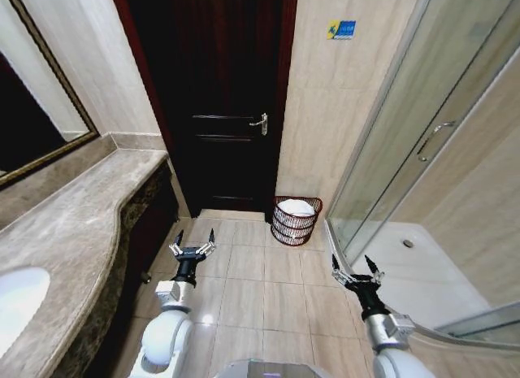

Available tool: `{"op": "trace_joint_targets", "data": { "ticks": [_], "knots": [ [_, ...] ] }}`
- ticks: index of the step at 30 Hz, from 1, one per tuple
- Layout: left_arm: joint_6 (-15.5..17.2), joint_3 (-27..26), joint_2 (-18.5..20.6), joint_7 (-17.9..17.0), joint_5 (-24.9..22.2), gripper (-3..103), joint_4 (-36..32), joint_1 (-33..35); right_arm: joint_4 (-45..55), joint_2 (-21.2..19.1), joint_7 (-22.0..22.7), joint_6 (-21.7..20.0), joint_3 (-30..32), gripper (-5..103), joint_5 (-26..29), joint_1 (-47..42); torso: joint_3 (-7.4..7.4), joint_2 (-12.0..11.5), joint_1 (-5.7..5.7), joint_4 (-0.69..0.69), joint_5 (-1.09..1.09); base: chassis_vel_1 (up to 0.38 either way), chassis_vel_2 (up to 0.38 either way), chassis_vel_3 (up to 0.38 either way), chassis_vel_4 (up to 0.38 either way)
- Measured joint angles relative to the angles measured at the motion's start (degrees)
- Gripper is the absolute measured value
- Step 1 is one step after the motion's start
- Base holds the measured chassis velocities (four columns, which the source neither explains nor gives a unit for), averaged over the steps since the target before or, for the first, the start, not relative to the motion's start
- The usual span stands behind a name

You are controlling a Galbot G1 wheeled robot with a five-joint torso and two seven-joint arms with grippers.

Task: Discard the used towel into the hamper.

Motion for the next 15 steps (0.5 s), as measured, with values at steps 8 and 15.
{"op": "trace_joint_targets", "data": {
  "ticks": [8,15],
  "knots": [
    [-0.17,0.03,0.2,0.47,0.02,100,-0.3,0.14,1.01,0.74,0.06,0.27,-0.22,100,-0.2,-0.42,0.0,0.0,0.0,0.01,0.01,0.102,-0.09,-0.093,0.099],
    [-0.7,-0.06,0.47,0.56,-0.2,100,-0.35,0.34,1.59,0.97,0.1,0.3,-0.28,100,-0.5,-0.83,0.0,0.0,0.0,-0.01,0.0,0.062,-0.095,-0.086,0.089]
  ]
}}
